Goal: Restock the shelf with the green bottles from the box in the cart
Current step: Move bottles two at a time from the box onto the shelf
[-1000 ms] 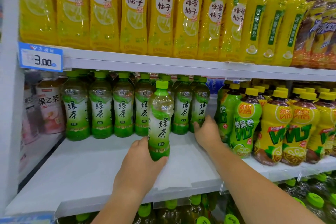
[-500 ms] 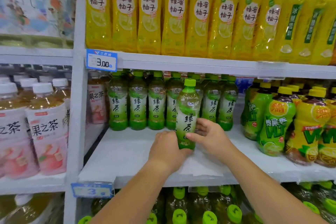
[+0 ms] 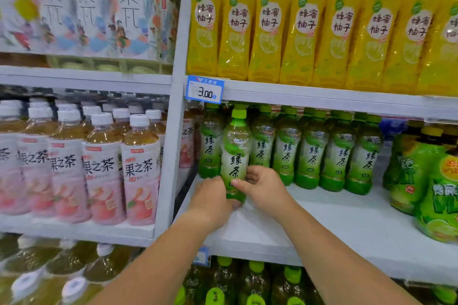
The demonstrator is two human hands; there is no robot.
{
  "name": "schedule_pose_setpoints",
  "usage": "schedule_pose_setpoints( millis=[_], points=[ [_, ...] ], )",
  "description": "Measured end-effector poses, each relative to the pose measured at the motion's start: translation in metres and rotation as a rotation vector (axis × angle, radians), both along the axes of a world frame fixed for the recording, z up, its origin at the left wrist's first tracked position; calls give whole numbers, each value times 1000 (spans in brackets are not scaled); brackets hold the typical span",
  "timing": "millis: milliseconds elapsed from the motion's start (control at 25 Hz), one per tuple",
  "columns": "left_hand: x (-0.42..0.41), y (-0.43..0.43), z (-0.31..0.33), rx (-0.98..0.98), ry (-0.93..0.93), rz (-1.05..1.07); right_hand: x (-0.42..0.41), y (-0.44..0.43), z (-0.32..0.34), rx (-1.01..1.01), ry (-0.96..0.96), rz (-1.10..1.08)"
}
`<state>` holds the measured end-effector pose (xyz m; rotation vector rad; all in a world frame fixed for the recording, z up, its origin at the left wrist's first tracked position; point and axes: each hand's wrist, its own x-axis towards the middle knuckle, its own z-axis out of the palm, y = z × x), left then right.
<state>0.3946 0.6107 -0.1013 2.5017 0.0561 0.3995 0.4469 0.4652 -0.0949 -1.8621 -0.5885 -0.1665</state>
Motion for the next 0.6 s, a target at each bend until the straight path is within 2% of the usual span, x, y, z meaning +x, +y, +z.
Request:
schedule_pose_setpoints(
  millis=[360,480,600],
  points=[
    [4,28,-9,-217,-35,149,16,60,-8,72,-34,-3],
    [12,32,-4,-254,6,135,21,66,-7,52,-48,-29],
    [16,31,-5,-291,21,233,27,70,-9,4,-72,-49]
  ],
)
